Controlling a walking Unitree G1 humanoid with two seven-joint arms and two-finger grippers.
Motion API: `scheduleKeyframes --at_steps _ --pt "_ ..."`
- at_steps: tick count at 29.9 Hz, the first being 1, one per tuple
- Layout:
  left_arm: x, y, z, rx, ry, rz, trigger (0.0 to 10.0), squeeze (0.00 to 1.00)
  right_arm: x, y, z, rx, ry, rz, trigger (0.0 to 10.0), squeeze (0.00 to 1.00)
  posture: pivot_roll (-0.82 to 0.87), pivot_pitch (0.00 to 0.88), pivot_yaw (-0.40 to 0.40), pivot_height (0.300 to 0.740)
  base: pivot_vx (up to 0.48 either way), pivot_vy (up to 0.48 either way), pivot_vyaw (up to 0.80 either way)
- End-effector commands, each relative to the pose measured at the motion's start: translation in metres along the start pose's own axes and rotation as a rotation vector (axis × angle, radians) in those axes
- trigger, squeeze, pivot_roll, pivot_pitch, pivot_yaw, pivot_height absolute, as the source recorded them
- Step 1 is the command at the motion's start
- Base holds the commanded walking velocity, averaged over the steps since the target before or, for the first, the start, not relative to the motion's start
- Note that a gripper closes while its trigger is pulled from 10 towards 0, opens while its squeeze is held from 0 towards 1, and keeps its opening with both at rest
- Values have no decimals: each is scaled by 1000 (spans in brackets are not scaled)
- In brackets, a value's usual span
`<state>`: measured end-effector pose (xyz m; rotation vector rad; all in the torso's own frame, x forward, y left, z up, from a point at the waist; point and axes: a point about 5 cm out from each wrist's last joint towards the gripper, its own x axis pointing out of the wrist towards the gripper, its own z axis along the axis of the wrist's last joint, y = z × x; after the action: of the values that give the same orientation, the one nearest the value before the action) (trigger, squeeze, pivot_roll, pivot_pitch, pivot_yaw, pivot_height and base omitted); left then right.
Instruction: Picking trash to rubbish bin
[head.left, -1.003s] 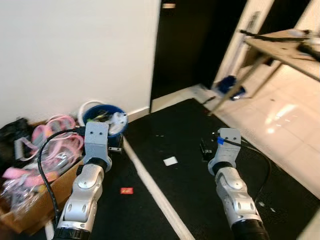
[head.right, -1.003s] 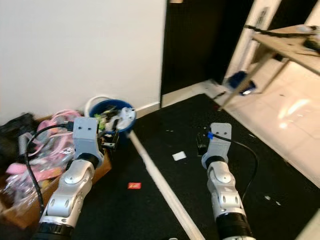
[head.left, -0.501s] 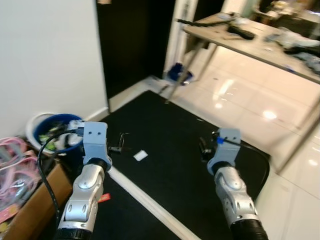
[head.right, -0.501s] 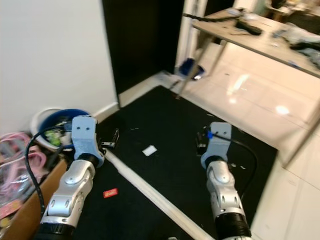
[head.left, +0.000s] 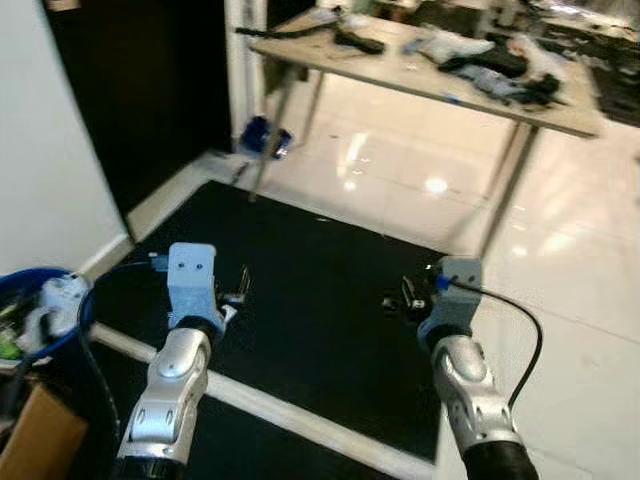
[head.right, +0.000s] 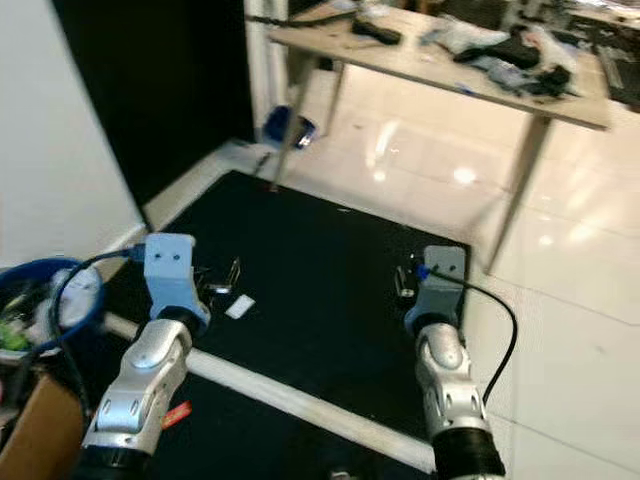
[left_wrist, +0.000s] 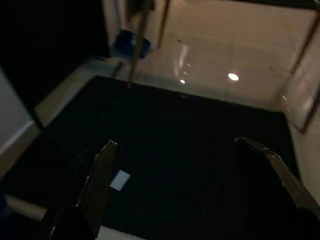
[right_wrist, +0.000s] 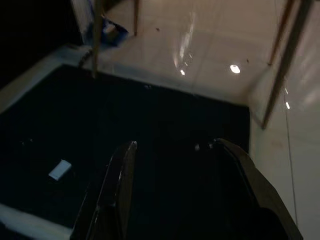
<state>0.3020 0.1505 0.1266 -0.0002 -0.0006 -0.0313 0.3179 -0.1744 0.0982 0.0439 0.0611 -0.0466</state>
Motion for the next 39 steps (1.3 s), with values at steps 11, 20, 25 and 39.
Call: scheduleKeyframes --at_steps 11,20,25,39 --pt "-1 0 -2 1 13 -20 10000 0 -2 -1 -2 -4 9 -16 10000 0 18 146 -14 740 0 0 -505" --pt "0 -2 0 7 -1 -38 10000 0 -2 -2 -1 -18 7 -18 10000 0 17 146 -14 740 0 0 0" --pt "0 -3 0 10 -5 -42 10000 0 -2 -2 -1 -16 8 -19 10000 0 17 145 -14 740 0 0 0" --pt "0 -5 2 9 -19 -52 10000 0 -1 -4 0 -19 5 -22 10000 0 15 145 -20 740 185 0 0"
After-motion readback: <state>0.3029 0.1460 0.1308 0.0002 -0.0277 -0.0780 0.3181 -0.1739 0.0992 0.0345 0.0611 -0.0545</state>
